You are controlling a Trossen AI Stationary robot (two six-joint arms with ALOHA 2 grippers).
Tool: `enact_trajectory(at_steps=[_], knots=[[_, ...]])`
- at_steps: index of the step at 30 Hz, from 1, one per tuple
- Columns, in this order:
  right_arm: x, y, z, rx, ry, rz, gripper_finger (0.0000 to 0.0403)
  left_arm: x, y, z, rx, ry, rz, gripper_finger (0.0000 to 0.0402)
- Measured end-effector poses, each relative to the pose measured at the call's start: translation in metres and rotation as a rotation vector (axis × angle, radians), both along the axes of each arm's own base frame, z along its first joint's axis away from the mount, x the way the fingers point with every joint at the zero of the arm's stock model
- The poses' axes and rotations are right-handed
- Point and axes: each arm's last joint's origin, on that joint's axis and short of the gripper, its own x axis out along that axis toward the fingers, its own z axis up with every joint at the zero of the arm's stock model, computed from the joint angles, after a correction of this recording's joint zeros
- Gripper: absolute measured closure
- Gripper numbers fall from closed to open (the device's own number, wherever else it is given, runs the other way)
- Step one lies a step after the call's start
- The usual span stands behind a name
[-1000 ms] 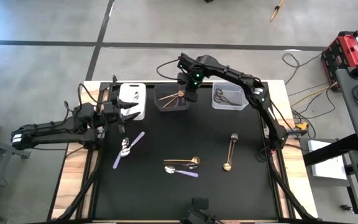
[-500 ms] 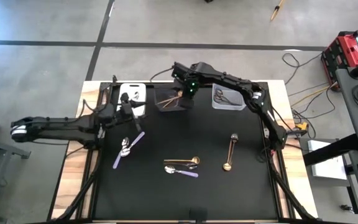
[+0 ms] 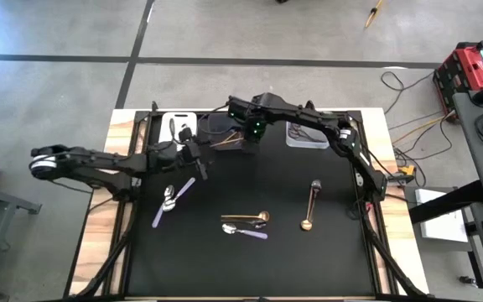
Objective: Sort silverware by color (type)
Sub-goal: Put the gold spoon into the black bin
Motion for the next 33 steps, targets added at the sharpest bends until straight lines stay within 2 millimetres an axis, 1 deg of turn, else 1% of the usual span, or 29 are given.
enact_trajectory(at_steps=[8, 11, 14, 19, 21, 24, 26, 28, 29, 33], knots=[[0.000, 0.014, 0.000, 0.023, 0.038, -0.004, 0.0389, 0.034, 0.008, -0.017, -0.003, 0.122, 0.018, 0.0136], [0.000, 0.019, 0.000, 0.028, 0.054, 0.007, 0.0389, 0.043, 0.011, -0.024, 0.008, 0.162, 0.065, 0.0145], [0.000, 0.023, 0.001, 0.029, 0.056, 0.015, 0.0389, 0.049, 0.013, -0.031, 0.013, 0.201, 0.069, 0.0156], [0.000, 0.028, 0.001, 0.033, 0.067, 0.022, 0.0389, 0.056, 0.014, -0.034, 0.012, 0.219, 0.068, 0.0183], [0.000, 0.028, 0.001, 0.035, 0.066, 0.015, 0.0389, 0.057, 0.015, -0.035, 0.013, 0.226, 0.073, 0.0204], [0.000, 0.028, 0.002, 0.035, 0.065, 0.013, 0.0389, 0.058, 0.015, -0.035, 0.015, 0.225, 0.075, 0.0252], [0.000, 0.028, 0.002, 0.035, 0.066, 0.013, 0.0389, 0.057, 0.015, -0.035, 0.023, 0.231, 0.088, 0.0299], [0.000, 0.028, 0.002, 0.032, 0.061, 0.010, 0.0381, 0.057, 0.015, -0.034, 0.033, 0.243, 0.103, 0.0362], [0.000, 0.028, 0.002, 0.032, 0.060, 0.008, 0.0375, 0.057, 0.015, -0.034, 0.038, 0.246, 0.104, 0.0380], [0.000, 0.027, 0.003, 0.028, 0.053, -0.006, 0.0336, 0.057, 0.016, -0.033, 0.039, 0.240, 0.111, 0.0394]])
